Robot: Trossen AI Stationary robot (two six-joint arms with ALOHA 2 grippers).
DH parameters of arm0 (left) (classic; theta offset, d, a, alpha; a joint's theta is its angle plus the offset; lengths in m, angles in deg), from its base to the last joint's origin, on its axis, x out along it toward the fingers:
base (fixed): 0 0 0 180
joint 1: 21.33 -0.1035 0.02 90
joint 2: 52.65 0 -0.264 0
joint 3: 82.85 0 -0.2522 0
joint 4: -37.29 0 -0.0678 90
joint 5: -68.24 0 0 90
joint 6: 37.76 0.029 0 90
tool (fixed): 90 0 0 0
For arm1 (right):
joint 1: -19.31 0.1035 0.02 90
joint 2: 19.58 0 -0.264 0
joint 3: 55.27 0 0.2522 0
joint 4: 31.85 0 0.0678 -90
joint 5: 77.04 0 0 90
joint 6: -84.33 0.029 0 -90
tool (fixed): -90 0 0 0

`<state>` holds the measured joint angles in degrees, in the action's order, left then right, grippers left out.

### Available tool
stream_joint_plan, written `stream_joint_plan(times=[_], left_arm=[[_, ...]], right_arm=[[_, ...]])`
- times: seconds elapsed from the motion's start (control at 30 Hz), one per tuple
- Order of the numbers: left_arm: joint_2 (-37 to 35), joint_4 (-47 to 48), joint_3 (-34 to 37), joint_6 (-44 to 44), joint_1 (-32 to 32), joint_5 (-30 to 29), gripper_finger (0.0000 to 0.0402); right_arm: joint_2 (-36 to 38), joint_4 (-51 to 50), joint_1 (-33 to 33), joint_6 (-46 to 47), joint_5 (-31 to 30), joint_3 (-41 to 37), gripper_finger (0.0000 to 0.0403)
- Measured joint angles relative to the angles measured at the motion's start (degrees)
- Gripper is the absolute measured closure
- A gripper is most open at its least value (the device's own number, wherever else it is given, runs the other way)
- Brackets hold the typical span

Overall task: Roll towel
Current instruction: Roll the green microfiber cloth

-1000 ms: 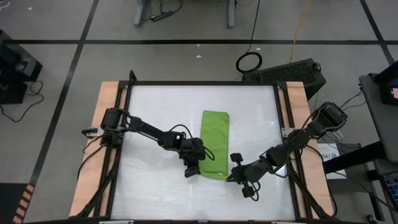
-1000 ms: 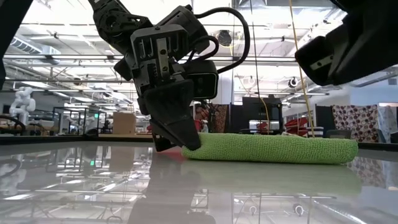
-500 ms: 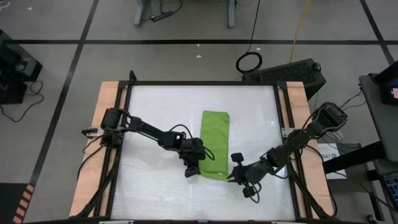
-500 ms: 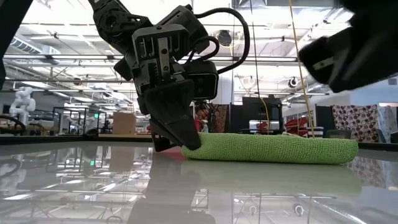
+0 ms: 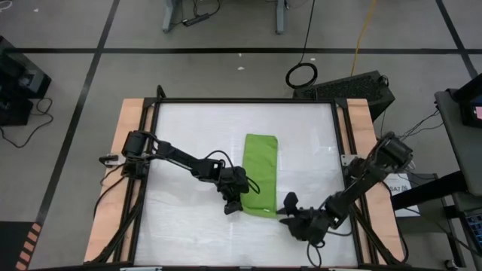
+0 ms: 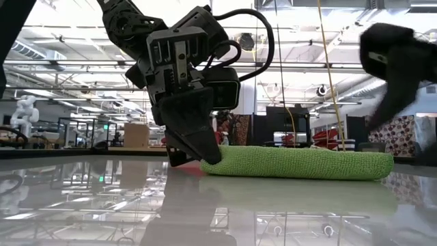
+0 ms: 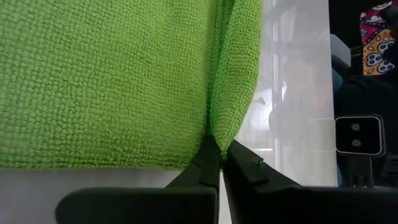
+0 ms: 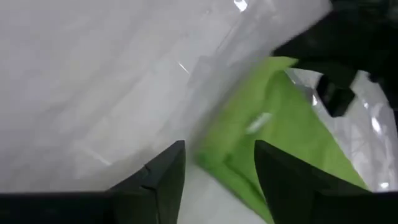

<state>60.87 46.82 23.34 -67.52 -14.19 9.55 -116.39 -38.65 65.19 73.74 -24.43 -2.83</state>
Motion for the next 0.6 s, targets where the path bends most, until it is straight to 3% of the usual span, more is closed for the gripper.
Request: stream_joint_plan(times=[0.13, 0.3, 0.6], left_arm=[[0.0, 0.1, 0.0, -0.6, 0.0, 0.0, 0.0393], [0.0, 0.0, 0.0, -1.4, 0.0, 0.0, 0.0393], [0.0, -0.7, 0.0, -1.5, 0.0, 0.0, 0.0393]], right_arm=[[-4.6, 2.9, 0.7, -2.1, -0.3, 0.3, 0.0253], [-6.5, 1.8, 1.3, -2.8, -4.9, 2.0, 0.0277], [-6.5, 0.2, -0.1, -1.6, -2.7, 2.0, 0.0295]])
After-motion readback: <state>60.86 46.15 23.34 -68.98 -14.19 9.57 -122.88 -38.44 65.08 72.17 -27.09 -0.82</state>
